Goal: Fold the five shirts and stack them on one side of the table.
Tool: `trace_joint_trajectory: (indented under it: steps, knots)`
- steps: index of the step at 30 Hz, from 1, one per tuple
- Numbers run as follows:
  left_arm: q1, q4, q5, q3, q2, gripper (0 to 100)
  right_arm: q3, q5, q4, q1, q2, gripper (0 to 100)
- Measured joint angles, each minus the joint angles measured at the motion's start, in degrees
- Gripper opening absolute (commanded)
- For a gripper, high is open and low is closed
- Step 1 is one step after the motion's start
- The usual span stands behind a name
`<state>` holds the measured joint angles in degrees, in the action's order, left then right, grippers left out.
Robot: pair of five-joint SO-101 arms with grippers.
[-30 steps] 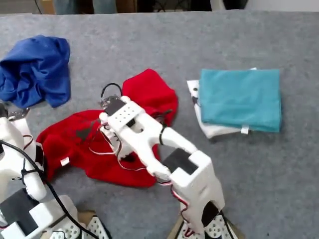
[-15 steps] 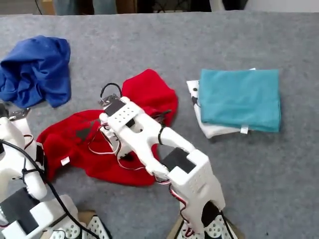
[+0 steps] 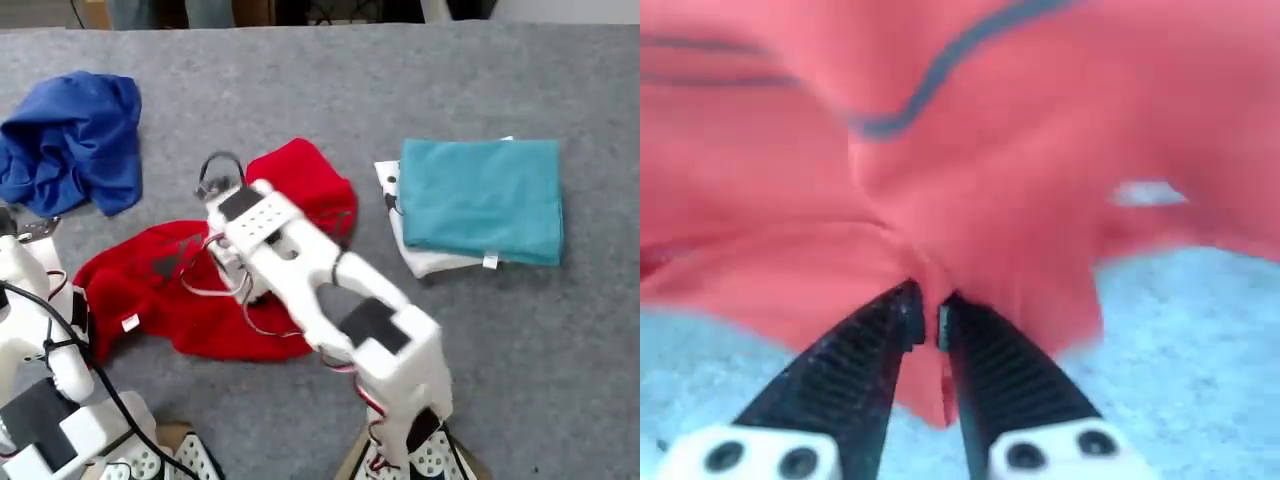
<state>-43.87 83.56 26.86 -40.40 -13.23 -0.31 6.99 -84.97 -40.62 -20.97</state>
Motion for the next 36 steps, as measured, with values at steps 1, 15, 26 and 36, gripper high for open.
trace_joint_trajectory:
  steps: [1,15,26,36]
  knots:
    - [0.0,0.0,0.0,0.1,0.0,3,0.0,-0.9,-0.7,1.0,3.0,1.4]
    - [4.6,16.1,-4.6,26.5,0.0,3,0.0,-6.8,-2.0,13.0,52.9,1.4]
    - [12.6,16.7,-8.6,27.4,0.0,3,0.2,-6.8,1.8,17.2,77.5,1.4]
    - [19.5,16.7,-11.5,31.4,0.0,3,4.3,-2.1,11.8,17.3,79.7,1.4]
